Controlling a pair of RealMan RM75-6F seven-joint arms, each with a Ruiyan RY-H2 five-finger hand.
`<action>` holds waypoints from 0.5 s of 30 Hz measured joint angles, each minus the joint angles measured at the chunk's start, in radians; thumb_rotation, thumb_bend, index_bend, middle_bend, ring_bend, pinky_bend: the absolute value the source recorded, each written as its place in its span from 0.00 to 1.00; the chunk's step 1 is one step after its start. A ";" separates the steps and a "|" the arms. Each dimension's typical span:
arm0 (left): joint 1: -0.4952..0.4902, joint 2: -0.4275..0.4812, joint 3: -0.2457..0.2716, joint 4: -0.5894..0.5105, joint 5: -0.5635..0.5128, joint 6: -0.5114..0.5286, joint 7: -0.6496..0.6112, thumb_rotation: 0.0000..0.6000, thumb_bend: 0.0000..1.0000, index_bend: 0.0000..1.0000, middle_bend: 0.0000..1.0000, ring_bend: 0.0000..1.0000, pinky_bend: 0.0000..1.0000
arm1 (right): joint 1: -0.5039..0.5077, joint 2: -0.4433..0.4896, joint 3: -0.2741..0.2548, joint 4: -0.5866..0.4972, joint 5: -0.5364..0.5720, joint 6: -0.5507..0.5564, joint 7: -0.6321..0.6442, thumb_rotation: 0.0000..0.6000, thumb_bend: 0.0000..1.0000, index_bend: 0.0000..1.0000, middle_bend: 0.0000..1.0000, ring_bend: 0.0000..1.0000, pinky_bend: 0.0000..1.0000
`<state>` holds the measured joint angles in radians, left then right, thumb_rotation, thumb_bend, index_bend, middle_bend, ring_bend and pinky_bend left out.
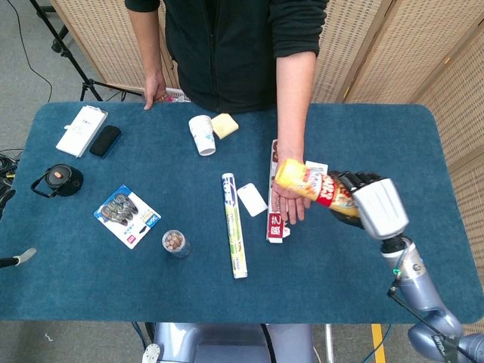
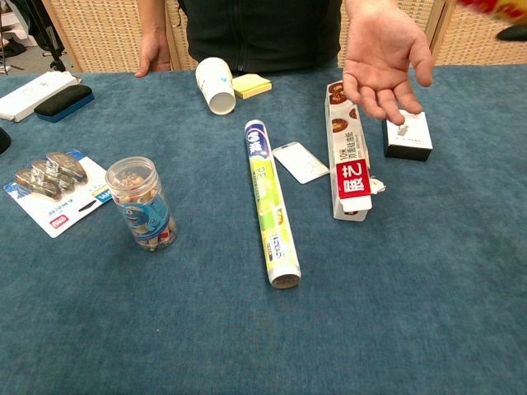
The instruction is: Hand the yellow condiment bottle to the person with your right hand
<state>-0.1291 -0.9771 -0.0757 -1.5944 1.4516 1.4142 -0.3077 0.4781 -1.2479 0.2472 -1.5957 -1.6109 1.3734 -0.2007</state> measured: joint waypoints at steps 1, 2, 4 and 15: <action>0.000 0.001 0.000 0.000 0.000 0.000 -0.001 1.00 0.00 0.00 0.00 0.00 0.03 | 0.009 -0.008 -0.001 -0.013 0.009 -0.021 -0.049 1.00 0.85 0.64 0.73 0.69 0.71; 0.001 0.002 0.000 0.000 0.002 0.001 -0.002 1.00 0.00 0.00 0.00 0.00 0.03 | 0.016 -0.016 -0.001 -0.024 0.020 -0.037 -0.090 1.00 0.85 0.64 0.73 0.69 0.71; 0.003 0.004 0.001 -0.001 0.004 0.004 -0.007 1.00 0.00 0.00 0.00 0.00 0.03 | 0.033 -0.039 0.001 -0.049 0.055 -0.069 -0.192 1.00 0.85 0.64 0.73 0.69 0.71; 0.002 0.005 0.000 0.002 0.000 0.000 -0.012 1.00 0.00 0.00 0.00 0.00 0.03 | 0.083 -0.144 -0.009 -0.099 0.182 -0.128 -0.480 1.00 0.43 0.27 0.37 0.43 0.53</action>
<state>-0.1269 -0.9717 -0.0754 -1.5925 1.4515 1.4146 -0.3201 0.5614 -1.3917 0.2383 -1.6952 -1.4292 1.2454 -0.6811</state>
